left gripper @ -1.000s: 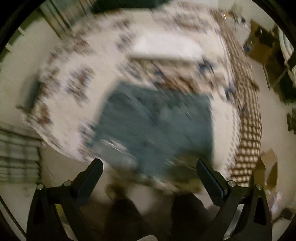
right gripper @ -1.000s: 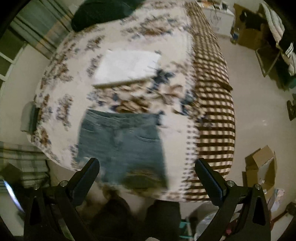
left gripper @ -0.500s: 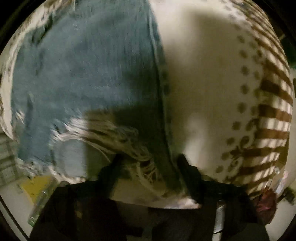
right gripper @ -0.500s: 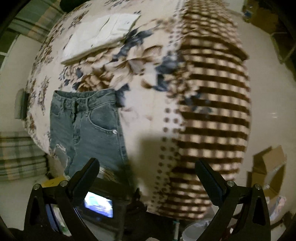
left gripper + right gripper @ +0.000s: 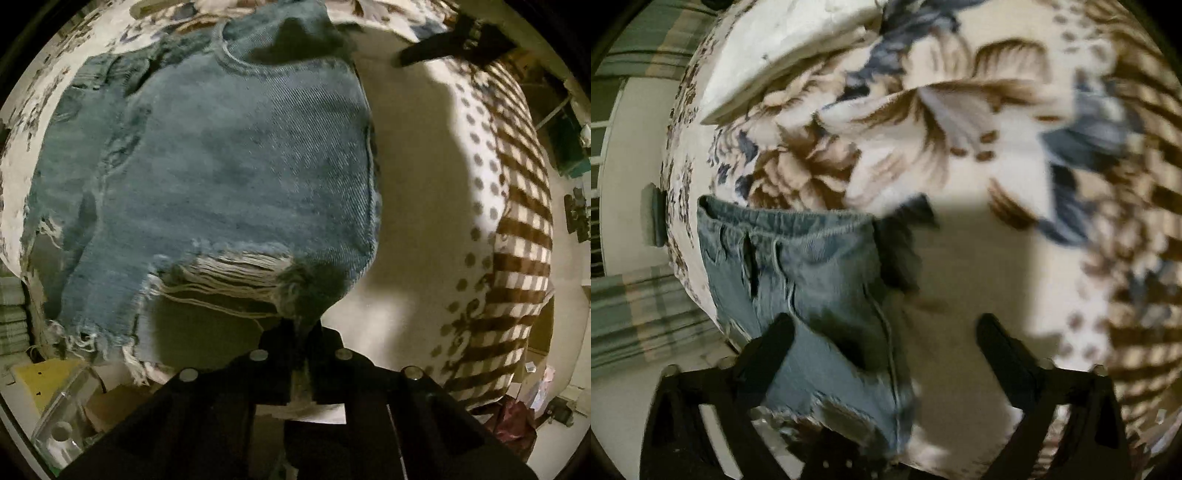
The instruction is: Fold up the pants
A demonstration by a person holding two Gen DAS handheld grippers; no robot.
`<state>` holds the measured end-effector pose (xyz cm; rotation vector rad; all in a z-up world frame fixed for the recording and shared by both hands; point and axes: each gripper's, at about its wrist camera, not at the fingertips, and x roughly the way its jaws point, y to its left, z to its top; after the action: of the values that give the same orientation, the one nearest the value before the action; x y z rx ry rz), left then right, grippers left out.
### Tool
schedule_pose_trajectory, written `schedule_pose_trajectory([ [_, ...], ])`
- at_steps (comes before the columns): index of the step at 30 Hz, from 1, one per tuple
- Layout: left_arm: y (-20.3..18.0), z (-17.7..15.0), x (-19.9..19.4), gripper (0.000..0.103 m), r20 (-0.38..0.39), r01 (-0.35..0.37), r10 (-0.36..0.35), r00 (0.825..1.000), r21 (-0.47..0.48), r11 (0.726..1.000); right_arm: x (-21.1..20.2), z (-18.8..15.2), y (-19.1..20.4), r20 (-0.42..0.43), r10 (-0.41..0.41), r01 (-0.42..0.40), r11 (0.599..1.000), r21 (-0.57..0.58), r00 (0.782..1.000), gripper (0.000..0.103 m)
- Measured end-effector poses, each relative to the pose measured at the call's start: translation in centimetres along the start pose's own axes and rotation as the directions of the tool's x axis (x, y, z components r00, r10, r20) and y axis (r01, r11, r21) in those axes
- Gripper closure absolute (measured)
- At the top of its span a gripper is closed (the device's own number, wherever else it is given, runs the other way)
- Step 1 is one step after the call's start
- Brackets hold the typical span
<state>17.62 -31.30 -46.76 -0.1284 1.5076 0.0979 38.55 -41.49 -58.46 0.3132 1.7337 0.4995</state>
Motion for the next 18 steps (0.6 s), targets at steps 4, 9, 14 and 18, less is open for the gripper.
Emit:
schedule_pose_trajectory([
  [4,2.6,0.0,-2.3,0.099,0.018,0.009,-0.009,1.000,-0.002,1.000,1.8,0.7,1.0,-0.026,0.021,-0.021,1.000,0.000,0.999,0.088],
  [9,7.0,0.2,-8.3,0.099,0.061,0.072,-0.069,0.996,-0.042,0.997,-0.9,-0.5,4.1,0.048,-0.009,0.010,1.000,-0.030,0.999,0.097],
  [14,13.8,-0.1,-12.4,0.100,0.135,0.144,-0.133,0.982,-0.082,0.986,-4.4,-1.7,9.2,0.096,-0.019,0.023,0.999,-0.038,0.995,0.098],
  [18,19.3,-0.5,-13.5,0.099,0.190,0.184,-0.153,0.970,-0.154,0.971,-5.9,-2.3,15.5,0.132,-0.024,0.032,0.997,-0.063,0.991,0.098],
])
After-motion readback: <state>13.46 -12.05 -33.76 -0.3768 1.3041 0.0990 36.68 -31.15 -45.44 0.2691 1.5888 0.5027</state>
